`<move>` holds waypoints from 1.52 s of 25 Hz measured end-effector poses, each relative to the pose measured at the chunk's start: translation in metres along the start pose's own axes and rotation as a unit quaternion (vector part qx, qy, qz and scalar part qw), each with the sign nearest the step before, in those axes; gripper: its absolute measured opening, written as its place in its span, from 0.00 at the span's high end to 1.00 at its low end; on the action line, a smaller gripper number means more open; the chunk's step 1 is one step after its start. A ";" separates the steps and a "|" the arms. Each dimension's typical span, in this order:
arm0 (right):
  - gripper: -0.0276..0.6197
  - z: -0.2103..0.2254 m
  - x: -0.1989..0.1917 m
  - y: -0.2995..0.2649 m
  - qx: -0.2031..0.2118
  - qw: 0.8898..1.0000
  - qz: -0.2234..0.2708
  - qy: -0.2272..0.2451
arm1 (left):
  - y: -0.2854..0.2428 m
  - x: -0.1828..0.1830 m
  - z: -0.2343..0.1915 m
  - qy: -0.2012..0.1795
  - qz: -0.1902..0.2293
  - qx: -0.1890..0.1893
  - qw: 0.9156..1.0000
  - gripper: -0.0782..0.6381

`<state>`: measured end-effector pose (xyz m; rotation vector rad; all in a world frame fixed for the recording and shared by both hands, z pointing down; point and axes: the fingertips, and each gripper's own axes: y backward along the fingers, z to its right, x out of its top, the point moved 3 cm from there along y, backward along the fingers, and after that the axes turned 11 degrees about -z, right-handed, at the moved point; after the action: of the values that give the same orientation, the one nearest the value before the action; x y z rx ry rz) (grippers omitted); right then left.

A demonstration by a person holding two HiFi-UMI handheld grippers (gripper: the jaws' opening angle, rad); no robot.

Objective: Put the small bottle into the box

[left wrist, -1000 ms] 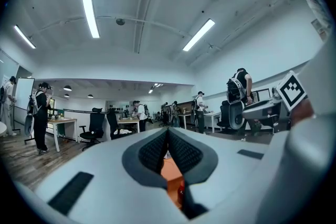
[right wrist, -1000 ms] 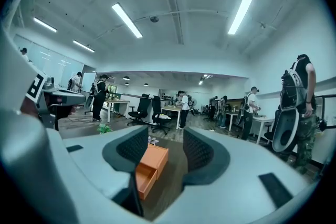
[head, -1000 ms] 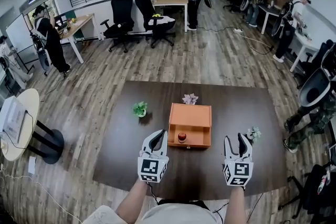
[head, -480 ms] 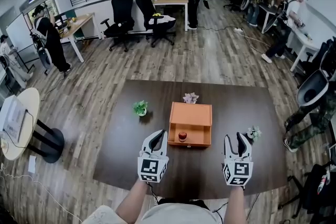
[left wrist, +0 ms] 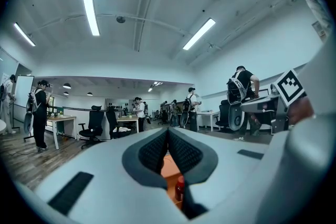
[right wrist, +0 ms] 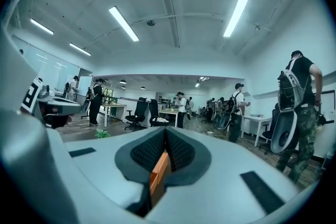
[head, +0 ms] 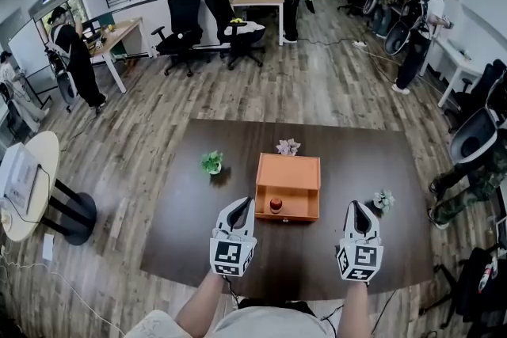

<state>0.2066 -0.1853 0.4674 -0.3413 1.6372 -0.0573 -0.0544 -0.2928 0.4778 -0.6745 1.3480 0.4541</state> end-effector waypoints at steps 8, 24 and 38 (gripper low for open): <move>0.96 -0.001 -0.002 -0.004 0.009 1.000 -0.001 -0.003 | -0.004 -0.001 -0.001 0.001 -0.004 0.001 1.000 0.89; 0.96 -0.005 0.005 -0.013 0.014 1.000 0.004 0.004 | -0.007 -0.005 -0.006 0.001 -0.006 0.001 1.000 0.89; 0.96 -0.005 0.008 -0.019 0.025 1.000 0.000 0.011 | -0.008 -0.006 -0.010 0.005 -0.011 0.009 1.000 0.89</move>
<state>0.2045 -0.2060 0.4652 -0.3039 1.6542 -0.1020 -0.0574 -0.3044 0.4845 -0.6773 1.3522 0.4215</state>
